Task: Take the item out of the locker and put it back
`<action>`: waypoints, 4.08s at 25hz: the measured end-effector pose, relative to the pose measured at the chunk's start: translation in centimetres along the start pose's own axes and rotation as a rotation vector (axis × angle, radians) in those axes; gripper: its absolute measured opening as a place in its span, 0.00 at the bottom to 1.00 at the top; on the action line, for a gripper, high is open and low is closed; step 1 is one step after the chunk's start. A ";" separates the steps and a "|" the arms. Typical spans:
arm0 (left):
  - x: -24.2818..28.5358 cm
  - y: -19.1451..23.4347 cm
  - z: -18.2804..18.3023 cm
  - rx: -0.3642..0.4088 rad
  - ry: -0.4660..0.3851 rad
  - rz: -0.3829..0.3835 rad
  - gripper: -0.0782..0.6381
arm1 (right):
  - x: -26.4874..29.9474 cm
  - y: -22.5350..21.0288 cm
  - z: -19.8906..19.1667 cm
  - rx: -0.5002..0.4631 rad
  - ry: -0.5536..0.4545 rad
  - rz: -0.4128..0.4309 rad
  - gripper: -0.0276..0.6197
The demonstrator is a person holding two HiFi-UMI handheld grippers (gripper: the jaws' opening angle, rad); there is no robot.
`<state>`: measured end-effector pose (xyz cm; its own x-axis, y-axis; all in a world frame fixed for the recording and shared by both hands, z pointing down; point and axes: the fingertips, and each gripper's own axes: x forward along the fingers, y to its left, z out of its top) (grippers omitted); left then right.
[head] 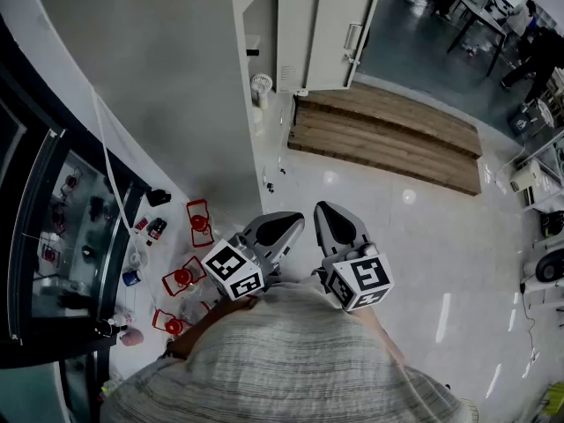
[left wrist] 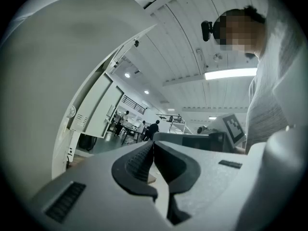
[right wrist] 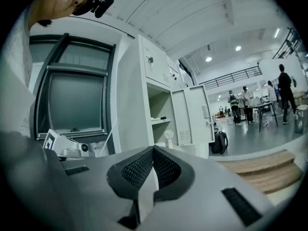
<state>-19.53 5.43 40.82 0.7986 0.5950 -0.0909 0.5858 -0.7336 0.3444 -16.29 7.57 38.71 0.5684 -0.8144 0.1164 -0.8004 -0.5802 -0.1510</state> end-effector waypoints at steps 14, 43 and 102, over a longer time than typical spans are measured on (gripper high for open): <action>8.7 0.4 -1.3 0.003 0.020 0.012 0.12 | 0.1 -7.4 0.7 0.023 -0.017 0.085 0.08; 13.3 12.9 5.2 0.049 -0.134 0.345 0.12 | 15.8 -10.0 5.3 -0.056 0.065 0.555 0.09; 13.6 22.1 10.0 0.178 -0.239 0.920 0.12 | 37.1 -5.6 11.3 -0.275 -0.043 0.998 0.17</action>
<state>5.67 -6.00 37.88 0.9510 -0.3049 -0.0508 -0.2858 -0.9300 0.2311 11.49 -19.49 32.77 -0.3757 -0.9264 0.0255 -0.9237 0.3766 0.0710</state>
